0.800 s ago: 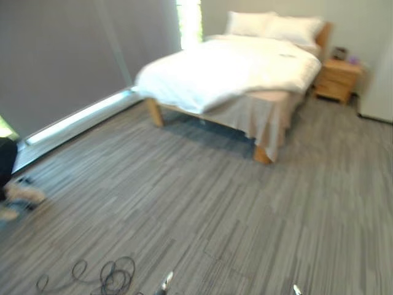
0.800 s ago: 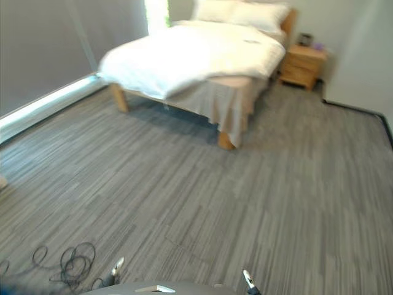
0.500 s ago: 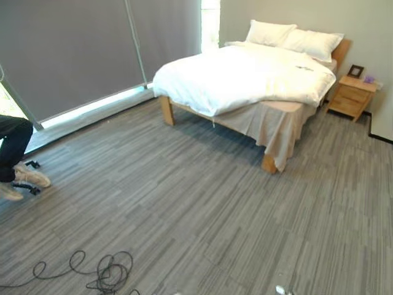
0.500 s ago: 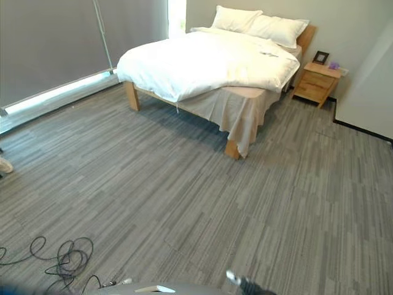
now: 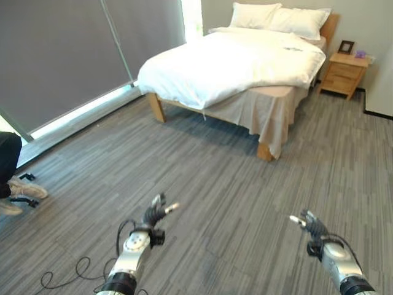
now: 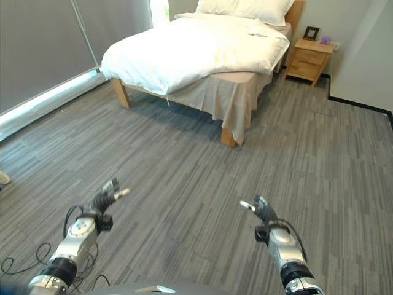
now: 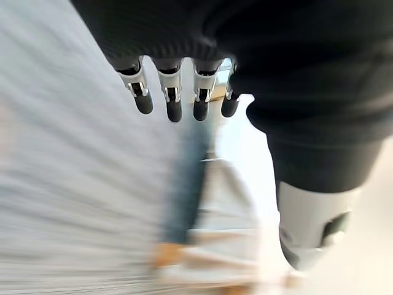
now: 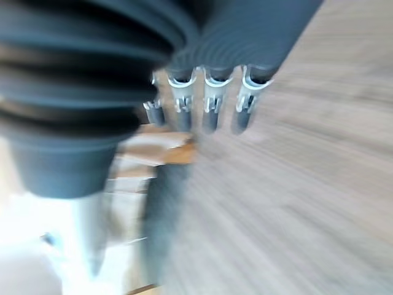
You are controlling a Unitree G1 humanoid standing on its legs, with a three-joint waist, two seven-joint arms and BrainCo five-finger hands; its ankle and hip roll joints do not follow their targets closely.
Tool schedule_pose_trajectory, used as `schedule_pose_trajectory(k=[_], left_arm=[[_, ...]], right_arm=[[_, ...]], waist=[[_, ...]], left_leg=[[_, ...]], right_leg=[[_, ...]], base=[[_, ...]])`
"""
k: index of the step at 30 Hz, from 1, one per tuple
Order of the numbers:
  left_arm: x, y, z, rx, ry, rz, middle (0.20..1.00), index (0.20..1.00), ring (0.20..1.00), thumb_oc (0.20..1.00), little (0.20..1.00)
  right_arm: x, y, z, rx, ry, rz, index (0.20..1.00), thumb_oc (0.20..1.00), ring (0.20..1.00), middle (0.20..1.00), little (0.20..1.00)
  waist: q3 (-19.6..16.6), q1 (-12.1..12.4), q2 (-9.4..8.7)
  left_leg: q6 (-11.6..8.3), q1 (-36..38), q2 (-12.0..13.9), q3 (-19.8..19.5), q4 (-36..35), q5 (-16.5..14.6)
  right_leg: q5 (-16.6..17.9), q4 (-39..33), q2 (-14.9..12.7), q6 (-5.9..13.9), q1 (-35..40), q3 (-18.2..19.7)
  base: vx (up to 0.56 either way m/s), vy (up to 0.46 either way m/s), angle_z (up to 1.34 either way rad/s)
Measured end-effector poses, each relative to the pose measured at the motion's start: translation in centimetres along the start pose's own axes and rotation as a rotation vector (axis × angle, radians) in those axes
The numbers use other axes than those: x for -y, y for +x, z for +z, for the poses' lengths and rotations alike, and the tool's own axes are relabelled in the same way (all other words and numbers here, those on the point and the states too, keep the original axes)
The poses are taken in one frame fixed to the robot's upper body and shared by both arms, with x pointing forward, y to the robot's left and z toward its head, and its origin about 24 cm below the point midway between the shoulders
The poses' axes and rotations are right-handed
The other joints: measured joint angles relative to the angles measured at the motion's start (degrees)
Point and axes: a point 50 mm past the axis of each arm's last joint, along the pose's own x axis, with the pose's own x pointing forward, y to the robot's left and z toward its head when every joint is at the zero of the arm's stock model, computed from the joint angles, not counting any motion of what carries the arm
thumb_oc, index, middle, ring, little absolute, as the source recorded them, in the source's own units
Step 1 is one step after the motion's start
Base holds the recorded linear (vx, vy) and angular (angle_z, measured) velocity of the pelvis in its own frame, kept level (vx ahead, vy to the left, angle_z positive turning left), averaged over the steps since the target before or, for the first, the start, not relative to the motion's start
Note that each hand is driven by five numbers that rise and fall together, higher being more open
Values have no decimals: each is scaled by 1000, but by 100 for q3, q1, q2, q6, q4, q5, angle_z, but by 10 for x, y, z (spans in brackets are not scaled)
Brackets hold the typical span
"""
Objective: Making the bed.
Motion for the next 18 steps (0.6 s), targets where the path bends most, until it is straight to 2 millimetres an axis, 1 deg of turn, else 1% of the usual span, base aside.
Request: schedule_pose_trajectory(k=[1, 3, 4, 5, 6, 7, 10, 11, 12, 13, 14, 15, 16, 17, 18], left_arm=[[3, 5, -5, -27, -6, -8, 1000, 1000, 1000, 1000, 1000], [0, 5, -12, -61, -8, 13, 1000, 1000, 1000, 1000, 1000], [-2, 4, -17, -83, -3, 22, 1000, 1000, 1000, 1000, 1000], [-3, 0, -23, -113, -4, 30, 1000, 1000, 1000, 1000, 1000], [-6, -9, -34, -165, -5, 39, 1000, 1000, 1000, 1000, 1000], [-7, -14, -40, -192, -13, 51, 1000, 1000, 1000, 1000, 1000], [-6, -25, -57, -266, -50, 78, 1000, 1000, 1000, 1000, 1000], [-7, -26, -62, -287, -63, 92, 1000, 1000, 1000, 1000, 1000], [-8, -27, -64, -302, -65, 102, 1000, 1000, 1000, 1000, 1000], [-8, -26, -64, -301, -64, 109, 1000, 1000, 1000, 1000, 1000], [-6, -25, -64, -302, -63, 110, 1000, 1000, 1000, 1000, 1000], [-5, -19, -60, -291, -56, 105, 1000, 1000, 1000, 1000, 1000], [-5, -17, -58, -283, -53, 104, 1000, 1000, 1000, 1000, 1000], [-8, -16, -57, -278, -47, 114, 1000, 1000, 1000, 1000, 1000], [-15, -16, -57, -287, -20, 121, 1000, 1000, 1000, 1000, 1000]], right_arm=[[-4, 9, 8, 32, -5, 8, 1000, 1000, 1000, 1000, 1000], [-2, 14, 8, 24, -9, -3, 1000, 1000, 1000, 1000, 1000], [0, 14, 4, 8, -12, -11, 1000, 1000, 1000, 1000, 1000], [0, 10, -2, -14, -26, -13, 1000, 1000, 1000, 1000, 1000], [1, 2, -13, -52, -44, -11, 1000, 1000, 1000, 1000, 1000], [1, -2, -19, -72, -39, -14, 1000, 1000, 1000, 1000, 1000], [-7, -13, -35, -140, -13, -3, 1000, 1000, 1000, 1000, 1000], [-11, -13, -37, -148, -11, 11, 1000, 1000, 1000, 1000, 1000], [-14, -11, -36, -144, -16, 27, 1000, 1000, 1000, 1000, 1000], [-14, -11, -36, -145, -18, 29, 1000, 1000, 1000, 1000, 1000], [-14, -6, -30, -128, -36, 39, 1000, 1000, 1000, 1000, 1000], [-15, -1, -22, -97, -53, 58, 1000, 1000, 1000, 1000, 1000], [-16, -3, -24, -105, -51, 61, 1000, 1000, 1000, 1000, 1000], [-19, -2, -24, -103, -43, 65, 1000, 1000, 1000, 1000, 1000], [-25, -1, -22, -91, -22, 71, 1000, 1000, 1000, 1000, 1000]], waist=[[2, 11, -28], [43, 10, -72], [76, 6, -115], [94, 29, -148], [110, 33, -164], [111, 21, -167], [145, 15, -150], [158, 20, -130], [207, 21, -60], [232, 0, -31], [351, 71, 146], [568, 7, 275], [626, -14, 239], [678, 16, 159], [763, -34, 30]], left_leg=[[-12, 61, -9, 7, -7, -14], [-14, 52, -11, 9, -25, -17], [-21, 46, -10, 20, -27, -21], [-21, 37, -10, 28, -46, -21], [-21, 35, -14, 38, -47, -21], [-22, 21, -22, 41, -48, -23], [-17, -27, -42, 40, -50, -27], [-3, -44, -52, 34, -51, -34], [24, -93, -33, 54, -49, -24], [76, -135, -123, 47, -47, -43], [164, -152, 30, 62, -35, -21], [263, -161, 67, 60, 21, -45], [296, -163, 10, 5, 71, -103], [339, -213, -89, -49, 144, -221], [312, -281, -137, 5, 215, -238]], right_leg=[[-10, -12, -9, 14, 41, 20], [-21, -29, -13, 28, 19, 21], [-33, -30, -13, 46, -1, 32], [-65, -32, -14, 87, -21, 44], [-69, -32, -20, 92, -30, 56], [-69, -32, -27, 93, -45, 66], [-35, -29, -43, 68, -100, 81], [0, 41, -49, 72, -150, 112], [-39, 164, -73, 97, -260, 145], [-44, 410, -92, 141, -391, 169], [-255, 1257, -157, 307, -824, 209], [-437, 2769, -458, 538, -1571, 211], [-582, 3471, -645, 554, -1881, 222], [-512, 4049, -778, 675, -2297, 549], [-515, 4267, -938, 697, -2678, 904]], base=[[13, 24, -14], [32, 35, -6], [35, 36, -6], [56, 75, -7], [43, 59, -6], [56, 90, -4], [17, 111, -3], [-29, 278, -13], [-28, 194, -12], [-9, 258, -26], [95, 120, -16], [99, 112, -3], [165, 22, 5], [350, -113, 15], [356, -112, -1]])
